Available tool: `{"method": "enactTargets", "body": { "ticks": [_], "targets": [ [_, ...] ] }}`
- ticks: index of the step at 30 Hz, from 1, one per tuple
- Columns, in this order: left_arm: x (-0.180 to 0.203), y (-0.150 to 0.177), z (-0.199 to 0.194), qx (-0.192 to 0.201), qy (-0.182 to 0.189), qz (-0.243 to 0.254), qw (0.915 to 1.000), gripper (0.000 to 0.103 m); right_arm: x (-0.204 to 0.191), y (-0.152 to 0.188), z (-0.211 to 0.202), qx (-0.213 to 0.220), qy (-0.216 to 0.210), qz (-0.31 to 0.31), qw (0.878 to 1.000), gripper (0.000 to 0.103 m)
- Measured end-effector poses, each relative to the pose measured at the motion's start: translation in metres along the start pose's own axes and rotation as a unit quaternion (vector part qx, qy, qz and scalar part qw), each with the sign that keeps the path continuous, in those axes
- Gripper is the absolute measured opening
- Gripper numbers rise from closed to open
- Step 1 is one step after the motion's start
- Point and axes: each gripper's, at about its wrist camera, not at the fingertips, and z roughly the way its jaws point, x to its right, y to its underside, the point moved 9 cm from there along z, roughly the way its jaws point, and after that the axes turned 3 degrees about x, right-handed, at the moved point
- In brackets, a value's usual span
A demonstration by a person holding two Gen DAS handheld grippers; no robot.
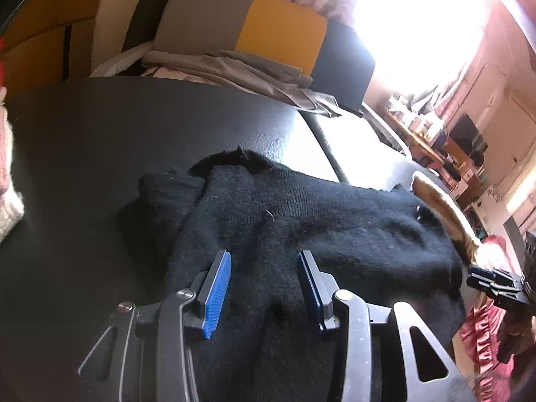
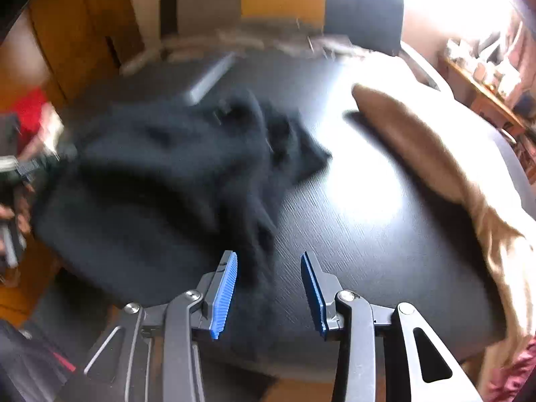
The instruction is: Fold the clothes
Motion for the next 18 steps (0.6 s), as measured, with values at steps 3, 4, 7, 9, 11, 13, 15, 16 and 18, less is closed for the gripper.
{"method": "enactTargets", "body": {
  "ticks": [3, 4, 7, 9, 11, 13, 15, 16, 18],
  "targets": [
    [-0.011, -0.001, -0.007, 0.009, -0.037, 0.002, 0.9993, 0.042, -0.034, -0.032, 0.008, 0.041, -0.023, -0.021, 0.999, 0.059],
    [-0.02, 0.0, -0.011, 0.01, -0.059, -0.004, 0.9982, 0.042, -0.044, -0.038, 0.014, 0.044, -0.025, -0.028, 0.998, 0.059],
    [-0.05, 0.002, -0.022, 0.012, -0.097, -0.04, 0.9944, 0.042, -0.06, -0.057, 0.041, 0.049, -0.027, -0.033, 0.998, 0.064],
    [-0.071, 0.005, -0.031, 0.013, -0.103, -0.069, 0.9922, 0.042, -0.056, -0.065, 0.065, 0.042, -0.01, -0.03, 0.999, 0.068],
    [-0.083, 0.008, -0.039, 0.014, -0.074, -0.1, 0.9921, 0.045, -0.043, -0.063, 0.09, 0.023, 0.008, -0.017, 1.0, 0.07],
    [-0.08, 0.007, -0.038, 0.006, -0.047, -0.106, 0.9932, 0.05, -0.034, -0.057, 0.1, 0.038, -0.014, 0.003, 0.999, 0.081],
    [-0.072, 0.004, -0.033, -0.006, -0.028, -0.1, 0.9946, 0.061, -0.035, -0.056, 0.098, 0.074, -0.039, 0.0, 0.996, 0.094],
    [-0.068, 0.003, -0.031, -0.012, -0.018, -0.096, 0.9951, 0.062, -0.038, -0.056, 0.099, 0.08, -0.036, -0.01, 0.996, 0.094],
    [-0.06, 0.001, -0.026, -0.025, 0.0, -0.09, 0.9956, 0.062, -0.039, -0.057, 0.101, 0.079, -0.033, -0.018, 0.996, 0.098]
  ]
}}
